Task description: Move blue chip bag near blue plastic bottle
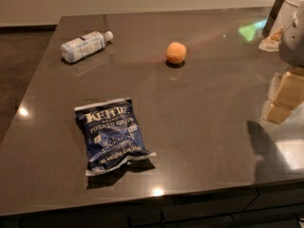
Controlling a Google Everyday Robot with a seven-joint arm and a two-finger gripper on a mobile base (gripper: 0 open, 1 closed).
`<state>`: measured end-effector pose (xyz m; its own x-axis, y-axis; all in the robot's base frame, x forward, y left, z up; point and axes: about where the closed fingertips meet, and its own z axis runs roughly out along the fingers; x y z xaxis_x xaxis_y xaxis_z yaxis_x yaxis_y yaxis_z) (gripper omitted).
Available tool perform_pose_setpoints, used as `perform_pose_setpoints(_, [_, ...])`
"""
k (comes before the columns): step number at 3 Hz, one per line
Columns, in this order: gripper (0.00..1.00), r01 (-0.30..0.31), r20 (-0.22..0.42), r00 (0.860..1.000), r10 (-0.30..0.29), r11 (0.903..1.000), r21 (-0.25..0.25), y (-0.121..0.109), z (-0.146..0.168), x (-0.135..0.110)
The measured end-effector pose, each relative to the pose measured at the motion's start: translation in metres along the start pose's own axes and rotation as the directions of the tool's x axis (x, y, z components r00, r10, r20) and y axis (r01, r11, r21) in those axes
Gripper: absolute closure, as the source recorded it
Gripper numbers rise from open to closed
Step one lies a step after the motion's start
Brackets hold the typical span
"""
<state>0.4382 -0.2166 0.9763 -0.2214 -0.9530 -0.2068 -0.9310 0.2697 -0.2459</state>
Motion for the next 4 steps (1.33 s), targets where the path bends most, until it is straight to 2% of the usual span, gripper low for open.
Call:
perform_pose_setpoints(1, [0.00, 0.002, 0.003, 1.000, -0.002, 1.0000, 0.002, -0.001, 0.000, -0.002])
perform_pose_setpoints(2, [0.00, 0.020, 0.048, 0.999, -0.020, 0.9997, -0.010, -0.008, 0.013, -0.036])
perform_pose_setpoints(3, [0.00, 0.034, 0.095, 0.995, -0.030, 0.9988, -0.037, -0.002, 0.028, -0.072])
perform_pose_setpoints(4, [0.00, 0.037, 0.120, 0.992, -0.028, 0.9967, -0.073, 0.013, 0.045, -0.103])
